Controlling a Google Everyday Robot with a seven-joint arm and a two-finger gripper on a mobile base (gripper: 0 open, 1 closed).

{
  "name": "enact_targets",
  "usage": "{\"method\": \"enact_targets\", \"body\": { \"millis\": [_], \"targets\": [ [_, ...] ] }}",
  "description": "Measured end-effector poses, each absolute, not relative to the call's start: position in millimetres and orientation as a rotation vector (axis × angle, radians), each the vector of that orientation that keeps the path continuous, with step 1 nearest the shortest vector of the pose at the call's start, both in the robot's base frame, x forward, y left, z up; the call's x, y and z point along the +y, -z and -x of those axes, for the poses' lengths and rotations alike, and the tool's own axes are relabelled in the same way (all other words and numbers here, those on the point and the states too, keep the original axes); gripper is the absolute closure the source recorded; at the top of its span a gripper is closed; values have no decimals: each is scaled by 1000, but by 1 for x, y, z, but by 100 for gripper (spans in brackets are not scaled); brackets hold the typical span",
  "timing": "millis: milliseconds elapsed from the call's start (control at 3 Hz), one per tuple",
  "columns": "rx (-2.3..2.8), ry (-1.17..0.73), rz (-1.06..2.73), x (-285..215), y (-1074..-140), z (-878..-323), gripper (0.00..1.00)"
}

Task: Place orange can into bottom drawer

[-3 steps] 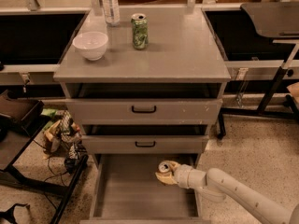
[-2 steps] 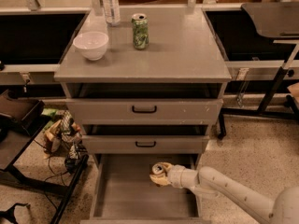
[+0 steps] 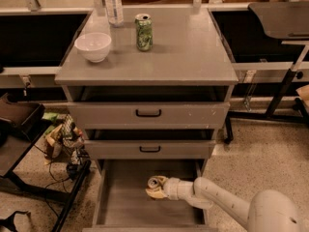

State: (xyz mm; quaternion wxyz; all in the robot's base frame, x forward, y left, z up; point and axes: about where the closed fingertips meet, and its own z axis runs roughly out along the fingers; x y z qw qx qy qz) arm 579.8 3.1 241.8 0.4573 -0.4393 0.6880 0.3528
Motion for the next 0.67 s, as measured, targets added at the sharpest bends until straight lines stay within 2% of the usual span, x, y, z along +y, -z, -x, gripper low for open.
{"method": "enact_targets", "body": {
  "millis": [667],
  "targets": [
    [1653,-907,1109,13,-190,-574,100]
  ]
}}
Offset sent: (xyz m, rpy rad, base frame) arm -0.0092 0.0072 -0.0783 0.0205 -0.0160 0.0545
